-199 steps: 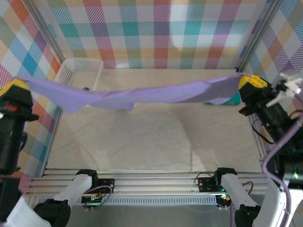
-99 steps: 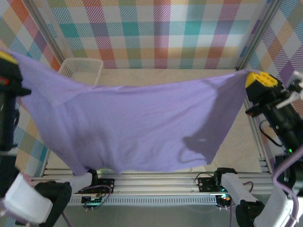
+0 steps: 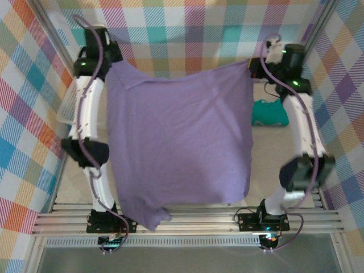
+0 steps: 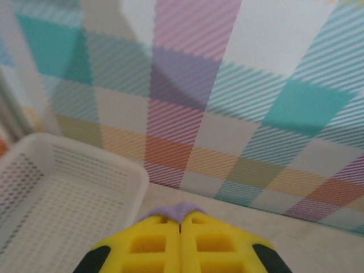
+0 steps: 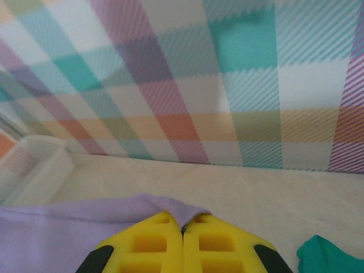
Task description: Fold the inside-out t-shirt
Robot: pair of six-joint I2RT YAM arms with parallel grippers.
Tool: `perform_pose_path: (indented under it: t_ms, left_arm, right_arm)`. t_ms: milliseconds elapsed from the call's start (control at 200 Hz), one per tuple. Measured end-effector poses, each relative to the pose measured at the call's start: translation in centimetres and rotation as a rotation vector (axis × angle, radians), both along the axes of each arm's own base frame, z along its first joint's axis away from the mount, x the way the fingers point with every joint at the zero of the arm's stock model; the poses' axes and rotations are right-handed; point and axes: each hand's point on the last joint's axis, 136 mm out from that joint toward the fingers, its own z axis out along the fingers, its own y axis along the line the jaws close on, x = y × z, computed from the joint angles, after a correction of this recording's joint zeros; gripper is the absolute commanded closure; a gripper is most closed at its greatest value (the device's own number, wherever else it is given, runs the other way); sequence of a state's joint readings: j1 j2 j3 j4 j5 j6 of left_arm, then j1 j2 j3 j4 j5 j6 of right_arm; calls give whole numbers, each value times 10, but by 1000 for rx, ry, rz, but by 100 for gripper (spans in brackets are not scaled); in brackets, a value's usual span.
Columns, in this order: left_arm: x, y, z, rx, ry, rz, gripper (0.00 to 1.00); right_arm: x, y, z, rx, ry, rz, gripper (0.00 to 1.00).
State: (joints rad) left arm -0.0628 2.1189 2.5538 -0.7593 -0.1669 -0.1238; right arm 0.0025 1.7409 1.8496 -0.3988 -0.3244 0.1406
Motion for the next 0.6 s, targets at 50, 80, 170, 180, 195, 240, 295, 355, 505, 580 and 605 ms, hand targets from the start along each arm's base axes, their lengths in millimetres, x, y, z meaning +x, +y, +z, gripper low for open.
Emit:
perform_pose_path:
  t_ms: [50, 80, 170, 180, 195, 240, 295, 355, 505, 580, 605]
  left_arm:
    - [30, -5, -33, -5, 35, -15, 74]
    - [49, -8, -52, -10, 37, -24, 70]
    - [82, -16, -113, -33, 93, -55, 59]
    - [83, -17, -115, -37, 97, -56, 58]
    - [85, -18, -128, -40, 124, -62, 57]
    - [84, -20, -155, -48, 191, -68, 55]
    - [79, -22, -176, -60, 254, -75, 53]
    - [68, -25, -193, -79, 319, -82, 52]
    - [-2, -31, -201, -166, 420, -77, 50]
    - [-48, -38, -189, -231, 392, -77, 49]
    - [-66, -39, -185, -257, 377, -74, 49]
  right_arm:
    - [34, 0, -28, -7, 45, -9, 90]
    - [60, 1, -52, -15, 77, -14, 86]
    - [113, 3, -112, -47, 152, -26, 78]
    - [115, 3, -115, -50, 156, -27, 77]
    - [121, 3, -126, -55, 174, -30, 76]
    - [128, 4, -150, -69, 222, -35, 72]
    - [125, 8, -172, -93, 282, -29, 67]
    - [116, 9, -182, -117, 329, -31, 64]
    - [57, 31, -180, -157, 395, 13, 62]
    - [5, 53, -181, -148, 429, 68, 61]
    - [-15, 62, -183, -137, 445, 93, 60]
